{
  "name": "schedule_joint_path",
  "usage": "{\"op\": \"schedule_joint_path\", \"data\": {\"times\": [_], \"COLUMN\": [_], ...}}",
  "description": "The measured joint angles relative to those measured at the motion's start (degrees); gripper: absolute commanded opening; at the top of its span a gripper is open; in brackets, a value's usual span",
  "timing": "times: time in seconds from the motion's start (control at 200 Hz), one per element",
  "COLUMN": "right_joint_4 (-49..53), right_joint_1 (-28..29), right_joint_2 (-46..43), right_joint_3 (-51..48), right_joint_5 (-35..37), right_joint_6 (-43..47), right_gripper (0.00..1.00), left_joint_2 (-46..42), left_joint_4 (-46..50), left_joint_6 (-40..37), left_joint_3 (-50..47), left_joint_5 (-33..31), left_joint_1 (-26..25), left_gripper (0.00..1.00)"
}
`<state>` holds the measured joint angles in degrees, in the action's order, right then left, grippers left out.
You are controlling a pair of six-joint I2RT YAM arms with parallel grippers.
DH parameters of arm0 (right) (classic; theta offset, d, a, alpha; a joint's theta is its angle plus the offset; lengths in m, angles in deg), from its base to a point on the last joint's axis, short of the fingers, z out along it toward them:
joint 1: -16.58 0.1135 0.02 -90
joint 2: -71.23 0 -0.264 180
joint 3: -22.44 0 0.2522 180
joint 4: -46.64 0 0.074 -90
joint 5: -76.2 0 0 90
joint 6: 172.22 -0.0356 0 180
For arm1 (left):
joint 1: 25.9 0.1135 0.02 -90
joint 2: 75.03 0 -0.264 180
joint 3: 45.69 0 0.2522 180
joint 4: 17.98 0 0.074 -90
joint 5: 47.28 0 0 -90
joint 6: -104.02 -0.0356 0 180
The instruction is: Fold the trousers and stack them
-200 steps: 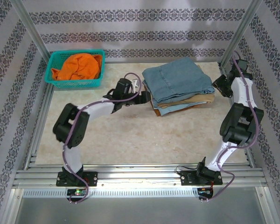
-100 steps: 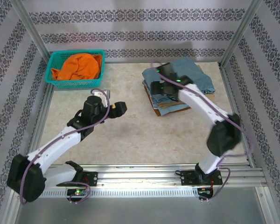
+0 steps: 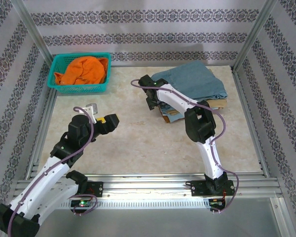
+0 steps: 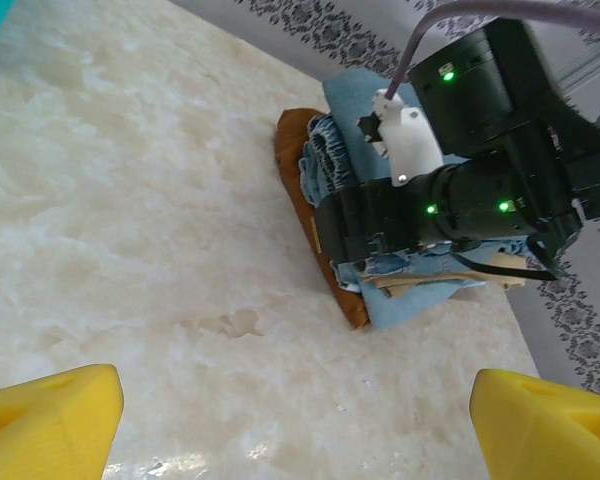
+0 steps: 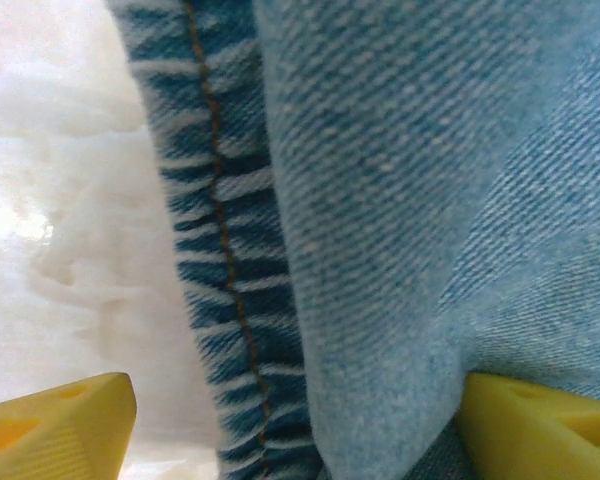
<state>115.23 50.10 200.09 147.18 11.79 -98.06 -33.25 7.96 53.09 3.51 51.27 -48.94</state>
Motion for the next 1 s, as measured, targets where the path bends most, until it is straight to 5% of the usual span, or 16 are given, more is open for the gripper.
{"op": "schedule_joint_path", "data": {"times": [0.14,0.175,0.355,0.625,0.809,1.004], "right_joint_4": [0.0,-0.1,1.1,6.4,11.7,19.8], "right_joint_1": [-1.2,-1.6,-5.2,-14.6,-21.0,-24.3], "right_joint_2": [1.2,1.2,1.5,4.0,9.1,21.3], "right_joint_3": [-0.2,-0.4,0.8,8.9,20.2,43.0], "right_joint_5": [1.5,1.7,0.9,-9.2,-17.8,-21.2], "right_joint_6": [1.2,1.7,3.0,5.0,5.3,4.0], "right_gripper": [0.81,0.72,0.72,0.71,0.71,0.71], "left_joint_2": [3.9,4.4,6.8,9.2,12.3,14.0], "left_joint_4": [-0.2,-0.3,-1.9,-2.8,-4.2,-5.4], "left_joint_6": [0.0,0.1,0.4,0.5,0.4,0.4], "left_joint_3": [0.0,0.0,0.0,1.6,3.8,4.7], "left_joint_5": [0.6,0.6,1.3,2.4,3.7,4.5], "left_joint_1": [0.2,0.3,0.3,0.3,0.3,0.6], "left_gripper": [0.89,0.89,0.89,0.89,0.89,0.89]}}
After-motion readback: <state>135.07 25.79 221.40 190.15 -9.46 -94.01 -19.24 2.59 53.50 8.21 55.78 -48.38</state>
